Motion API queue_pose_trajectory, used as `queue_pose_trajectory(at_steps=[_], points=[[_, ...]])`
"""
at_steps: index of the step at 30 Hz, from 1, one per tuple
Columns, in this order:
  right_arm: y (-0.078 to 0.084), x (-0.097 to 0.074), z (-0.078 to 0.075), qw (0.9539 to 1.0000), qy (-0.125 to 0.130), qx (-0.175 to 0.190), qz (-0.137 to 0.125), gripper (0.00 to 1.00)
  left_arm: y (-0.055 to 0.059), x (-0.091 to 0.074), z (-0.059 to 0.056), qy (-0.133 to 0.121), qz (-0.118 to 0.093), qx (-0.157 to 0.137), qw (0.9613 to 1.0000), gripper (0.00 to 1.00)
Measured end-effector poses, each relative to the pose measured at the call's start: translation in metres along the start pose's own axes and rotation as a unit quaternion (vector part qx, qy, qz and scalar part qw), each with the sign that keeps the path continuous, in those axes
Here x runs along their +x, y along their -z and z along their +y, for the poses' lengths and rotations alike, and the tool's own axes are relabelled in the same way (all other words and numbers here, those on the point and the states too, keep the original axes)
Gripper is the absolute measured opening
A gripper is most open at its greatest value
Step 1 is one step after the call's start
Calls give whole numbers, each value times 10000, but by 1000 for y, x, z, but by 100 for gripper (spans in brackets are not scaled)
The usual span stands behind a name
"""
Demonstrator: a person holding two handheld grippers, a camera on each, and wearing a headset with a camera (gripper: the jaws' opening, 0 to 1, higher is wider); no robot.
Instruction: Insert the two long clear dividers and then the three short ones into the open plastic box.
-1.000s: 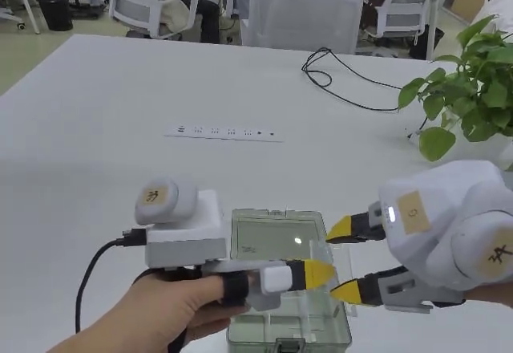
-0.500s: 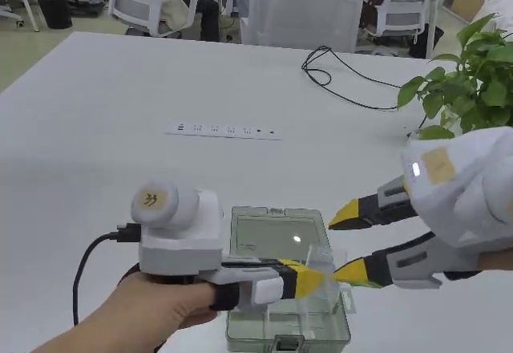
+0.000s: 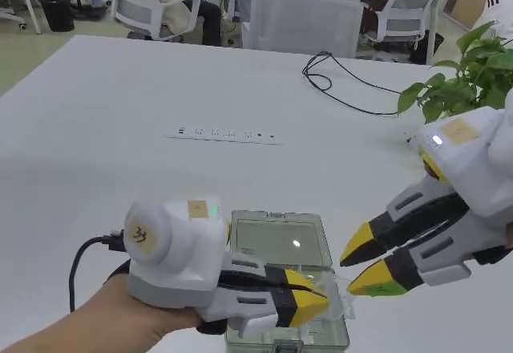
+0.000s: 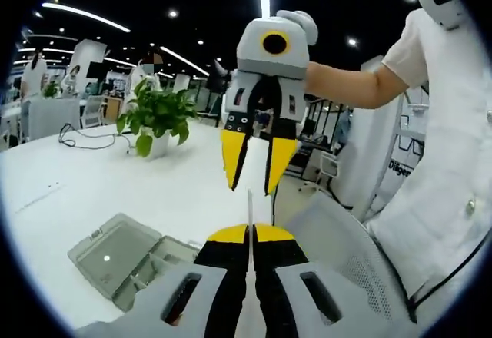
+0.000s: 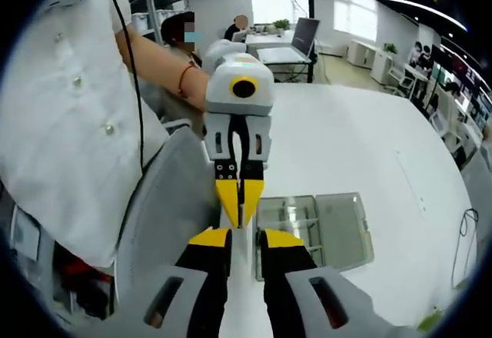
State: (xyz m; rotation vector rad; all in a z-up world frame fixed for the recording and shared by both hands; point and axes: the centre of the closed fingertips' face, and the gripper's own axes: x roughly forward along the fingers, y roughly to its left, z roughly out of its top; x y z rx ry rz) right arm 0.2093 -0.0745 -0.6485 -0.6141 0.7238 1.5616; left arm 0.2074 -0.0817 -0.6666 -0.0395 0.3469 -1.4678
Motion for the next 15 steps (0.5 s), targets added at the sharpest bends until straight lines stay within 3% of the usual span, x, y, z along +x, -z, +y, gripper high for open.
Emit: queue_pose_trajectory(at_steps=[5,15], points=[[-2,4,7,9998,-214,-11,10,11,-1,0,-3,77,31,156,9998,0],[0,6,8,9993,-384,-38,-28,3,-5,0,-7,135,-48,208,9997,0]])
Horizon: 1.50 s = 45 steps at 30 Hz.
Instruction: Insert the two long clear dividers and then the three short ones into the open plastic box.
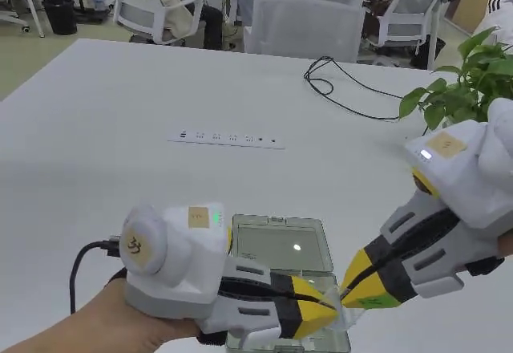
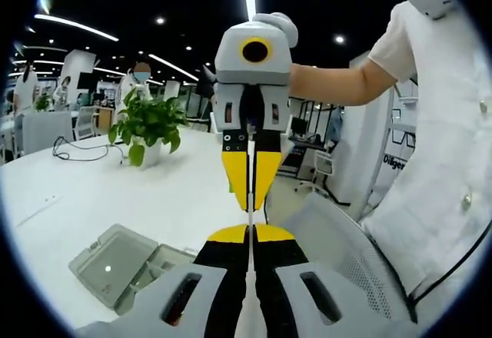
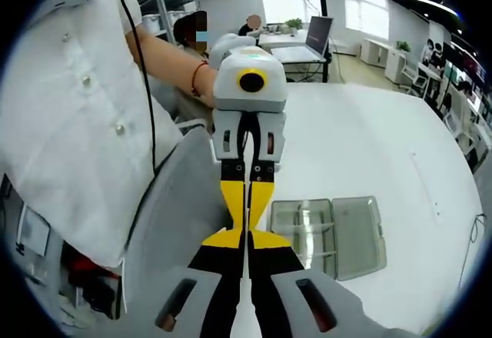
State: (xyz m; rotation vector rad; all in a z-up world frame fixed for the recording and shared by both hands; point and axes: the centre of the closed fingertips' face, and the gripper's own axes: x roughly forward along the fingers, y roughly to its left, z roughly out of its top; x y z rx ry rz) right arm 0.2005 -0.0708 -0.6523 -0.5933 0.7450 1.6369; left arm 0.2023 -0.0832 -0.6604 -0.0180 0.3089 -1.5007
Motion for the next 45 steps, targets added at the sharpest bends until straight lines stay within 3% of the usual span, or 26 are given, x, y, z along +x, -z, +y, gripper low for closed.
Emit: queue_pose_trajectory(at_steps=[11,22,36,45], points=[[1,4,1,10000,-79,-37,-23,3,4,-1,-1,-29,53,68,10000,0],[2,2,-5,10000,28,-38,-33,3,12,-6,8,-223,135,-54,9996,4],[15,-3,-22,9989,439,20,189,3,31,-25,31,-758,371,-187,9963,28],[27,-3,-38,9969,679,31,402,3,45,-45,48,-1176,537,-243,9913,48]])
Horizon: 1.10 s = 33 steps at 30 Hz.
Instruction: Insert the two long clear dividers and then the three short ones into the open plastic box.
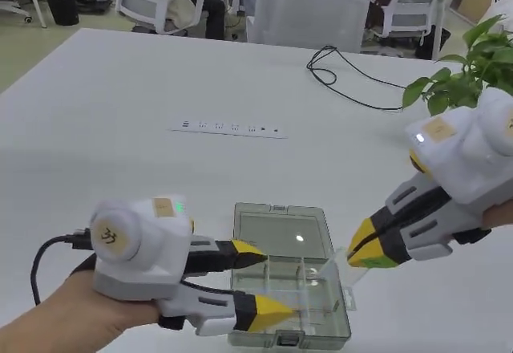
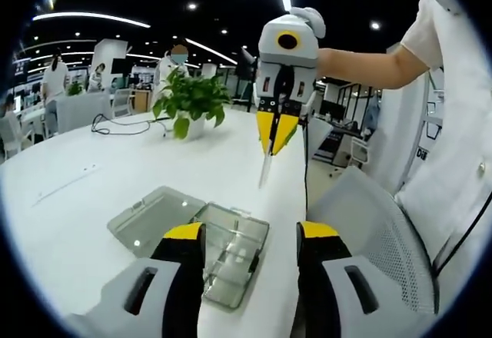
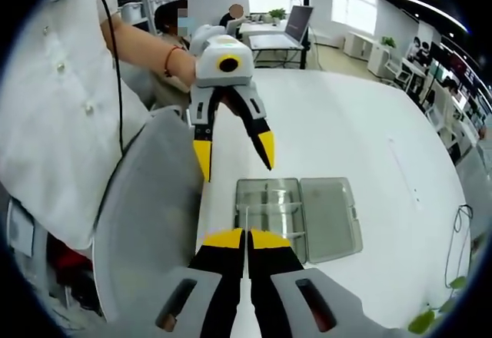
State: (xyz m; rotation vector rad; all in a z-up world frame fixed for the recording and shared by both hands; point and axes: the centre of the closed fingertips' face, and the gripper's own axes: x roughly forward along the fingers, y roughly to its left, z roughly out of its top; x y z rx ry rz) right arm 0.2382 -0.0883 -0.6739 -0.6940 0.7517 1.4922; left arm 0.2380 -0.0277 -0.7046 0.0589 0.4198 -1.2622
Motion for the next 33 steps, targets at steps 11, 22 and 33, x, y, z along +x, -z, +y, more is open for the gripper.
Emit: queue_pose_trajectory(at_steps=[11,22,33], points=[[22,13,-20,9996,88,96,247,3,13,-11,18,-290,178,82,9994,71],[44,34,-33,9978,141,6,642,3,29,-14,23,-311,394,132,9987,88],[57,54,-37,9960,105,-52,888,3,36,-14,26,-333,457,60,9984,97]])
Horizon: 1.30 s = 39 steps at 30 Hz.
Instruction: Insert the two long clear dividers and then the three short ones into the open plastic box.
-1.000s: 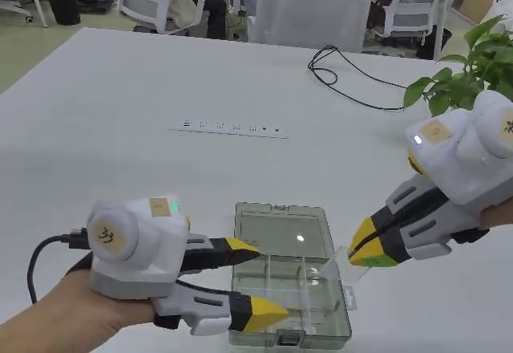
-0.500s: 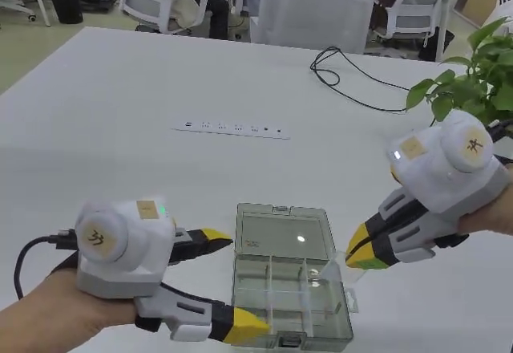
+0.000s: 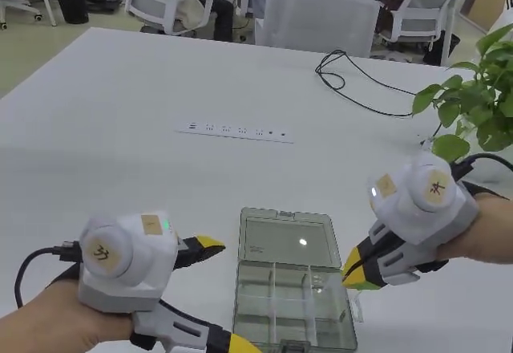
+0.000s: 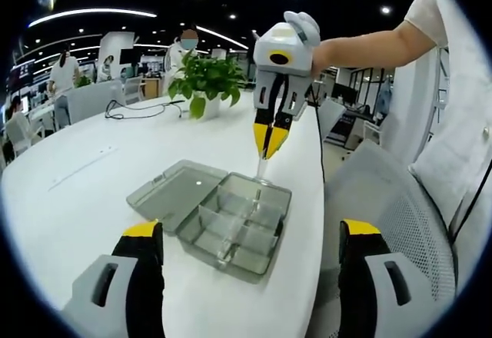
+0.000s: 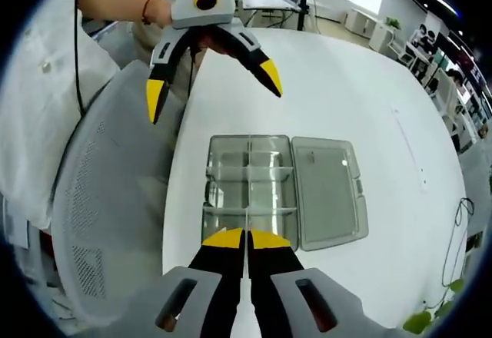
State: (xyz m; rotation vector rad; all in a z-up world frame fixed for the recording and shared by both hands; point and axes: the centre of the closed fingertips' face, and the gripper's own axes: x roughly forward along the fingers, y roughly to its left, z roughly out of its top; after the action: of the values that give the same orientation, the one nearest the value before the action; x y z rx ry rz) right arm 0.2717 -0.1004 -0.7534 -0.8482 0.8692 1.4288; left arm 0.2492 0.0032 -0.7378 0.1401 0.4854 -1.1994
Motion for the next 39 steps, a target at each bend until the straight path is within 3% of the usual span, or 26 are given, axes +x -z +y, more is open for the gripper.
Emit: queue_pose_trajectory(at_steps=[32,39], points=[[7,21,-5,9995,-106,-66,278,3,0,1,3,-40,-82,-137,9999,95],[9,23,-6,9996,-181,71,196,3,-3,0,3,-61,-140,-176,9997,94]])
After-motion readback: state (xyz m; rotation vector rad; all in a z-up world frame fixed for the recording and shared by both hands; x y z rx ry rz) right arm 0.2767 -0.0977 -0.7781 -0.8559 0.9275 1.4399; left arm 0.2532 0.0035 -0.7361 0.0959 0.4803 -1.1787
